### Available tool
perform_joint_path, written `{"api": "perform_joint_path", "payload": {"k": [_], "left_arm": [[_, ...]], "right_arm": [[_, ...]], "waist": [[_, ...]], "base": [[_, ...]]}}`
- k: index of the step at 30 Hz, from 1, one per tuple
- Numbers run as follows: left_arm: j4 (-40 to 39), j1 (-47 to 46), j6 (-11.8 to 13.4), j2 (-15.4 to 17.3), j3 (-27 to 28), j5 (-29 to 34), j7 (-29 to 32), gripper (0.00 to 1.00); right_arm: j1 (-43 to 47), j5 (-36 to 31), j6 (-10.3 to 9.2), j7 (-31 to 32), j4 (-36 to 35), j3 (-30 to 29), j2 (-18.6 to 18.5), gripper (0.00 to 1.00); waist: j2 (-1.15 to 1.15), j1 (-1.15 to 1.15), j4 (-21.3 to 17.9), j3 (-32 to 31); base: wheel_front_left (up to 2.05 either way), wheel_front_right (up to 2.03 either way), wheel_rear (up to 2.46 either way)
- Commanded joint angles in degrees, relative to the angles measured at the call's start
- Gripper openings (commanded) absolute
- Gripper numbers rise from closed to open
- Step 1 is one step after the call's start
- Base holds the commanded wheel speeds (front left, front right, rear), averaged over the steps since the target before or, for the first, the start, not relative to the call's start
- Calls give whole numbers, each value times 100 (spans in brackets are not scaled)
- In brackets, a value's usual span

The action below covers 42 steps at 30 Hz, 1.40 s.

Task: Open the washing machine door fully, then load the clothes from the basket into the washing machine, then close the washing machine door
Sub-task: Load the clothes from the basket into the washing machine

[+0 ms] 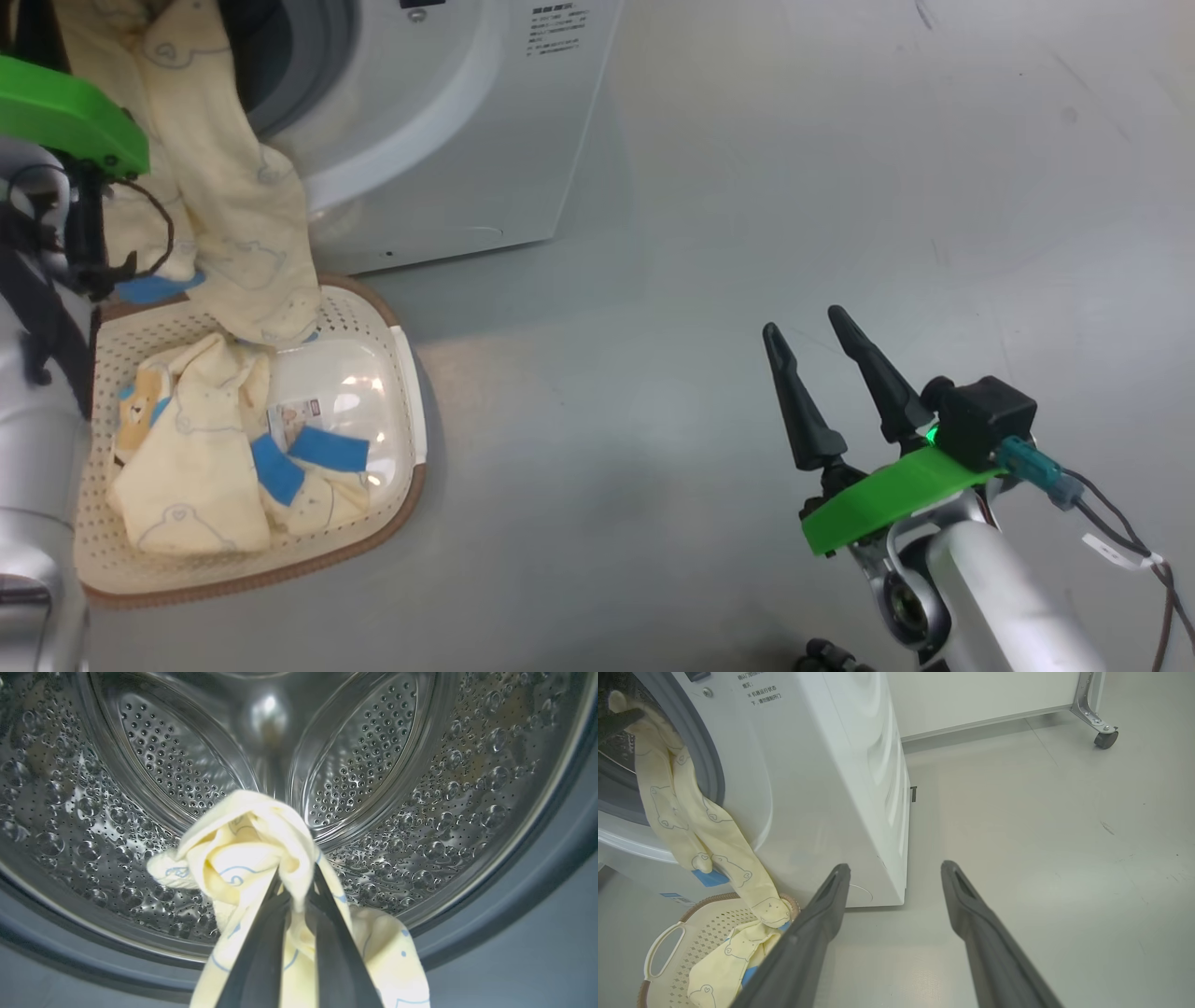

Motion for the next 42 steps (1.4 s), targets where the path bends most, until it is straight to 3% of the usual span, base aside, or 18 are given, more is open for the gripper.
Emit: {"api": "perform_joint_path", "payload": {"k": [1,14,28,42], "left_arm": [[-91,-300,10,319,90,50,-80,0],[618,-1151,56,548,11,211,-144,0],[368,-1818,212,672,132,277,-147,0],[306,-1952,289,765,84,479,-148,0]], "right_arm": [[-52,15,26,-37,-142,132,-41,100],[94,37,26,-37,-124,223,-41,100],[-42,42,26,-37,-290,249,-41,100],[-83,55,26,-37,-290,312,-41,100]], "waist": [[0,-1,-65,72],[0,-1,-255,317],[0,-1,-355,824],[0,-1,-383,924]], "base": [[0,0,0],[0,0,0],[0,0,0],[0,0,0]]}}
